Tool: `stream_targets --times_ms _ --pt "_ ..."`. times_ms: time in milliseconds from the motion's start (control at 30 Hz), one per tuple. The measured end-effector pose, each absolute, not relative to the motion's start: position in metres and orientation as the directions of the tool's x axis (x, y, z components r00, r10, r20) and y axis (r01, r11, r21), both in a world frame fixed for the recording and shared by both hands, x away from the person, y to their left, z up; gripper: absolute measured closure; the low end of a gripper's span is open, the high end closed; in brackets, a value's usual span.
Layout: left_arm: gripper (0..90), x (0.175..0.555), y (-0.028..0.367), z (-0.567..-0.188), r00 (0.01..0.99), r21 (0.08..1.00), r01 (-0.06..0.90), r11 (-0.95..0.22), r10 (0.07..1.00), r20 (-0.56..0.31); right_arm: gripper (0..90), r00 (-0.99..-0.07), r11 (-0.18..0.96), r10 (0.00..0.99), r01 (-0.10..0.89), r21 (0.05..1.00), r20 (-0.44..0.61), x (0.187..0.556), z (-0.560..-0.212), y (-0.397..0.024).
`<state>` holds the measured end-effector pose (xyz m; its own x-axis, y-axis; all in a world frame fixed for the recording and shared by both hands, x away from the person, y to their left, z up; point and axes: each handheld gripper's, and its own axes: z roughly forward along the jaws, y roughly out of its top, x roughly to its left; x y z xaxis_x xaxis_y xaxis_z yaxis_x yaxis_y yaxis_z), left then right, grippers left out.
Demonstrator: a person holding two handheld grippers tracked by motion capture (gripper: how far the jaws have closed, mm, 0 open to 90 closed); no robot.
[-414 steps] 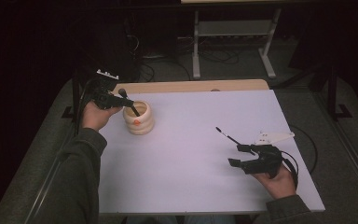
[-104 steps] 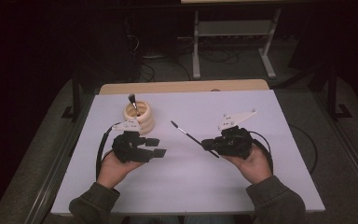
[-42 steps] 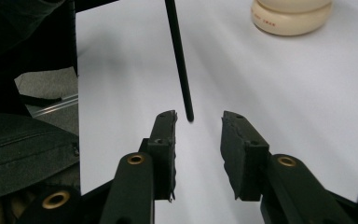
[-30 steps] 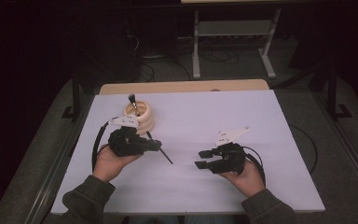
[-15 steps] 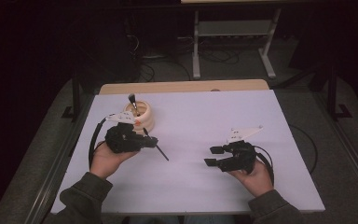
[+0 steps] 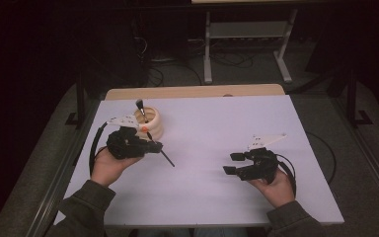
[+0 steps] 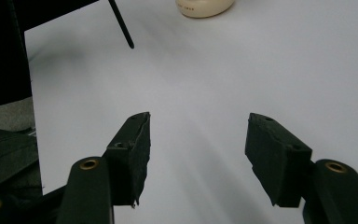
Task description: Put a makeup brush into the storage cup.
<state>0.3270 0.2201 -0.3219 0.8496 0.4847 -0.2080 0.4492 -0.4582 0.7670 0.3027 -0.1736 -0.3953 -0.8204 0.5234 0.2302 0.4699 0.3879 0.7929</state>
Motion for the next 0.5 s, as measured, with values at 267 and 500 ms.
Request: stream_targets --times_ms 267,500 --pt "85.1 0.328 0.229 -0.316 0.838 0.771 0.457 -0.443 0.506 -0.206 37.9 -0.807 0.372 0.547 0.474 0.798 0.224 0.302 -0.395 -0.183" --pt "85.1 0.332 0.234 -0.314 0.828 0.769 0.469 -0.435 0.521 -0.210 37.2 -0.795 0.364 0.561 0.486 0.795 0.230 0.301 -0.397 -0.188"
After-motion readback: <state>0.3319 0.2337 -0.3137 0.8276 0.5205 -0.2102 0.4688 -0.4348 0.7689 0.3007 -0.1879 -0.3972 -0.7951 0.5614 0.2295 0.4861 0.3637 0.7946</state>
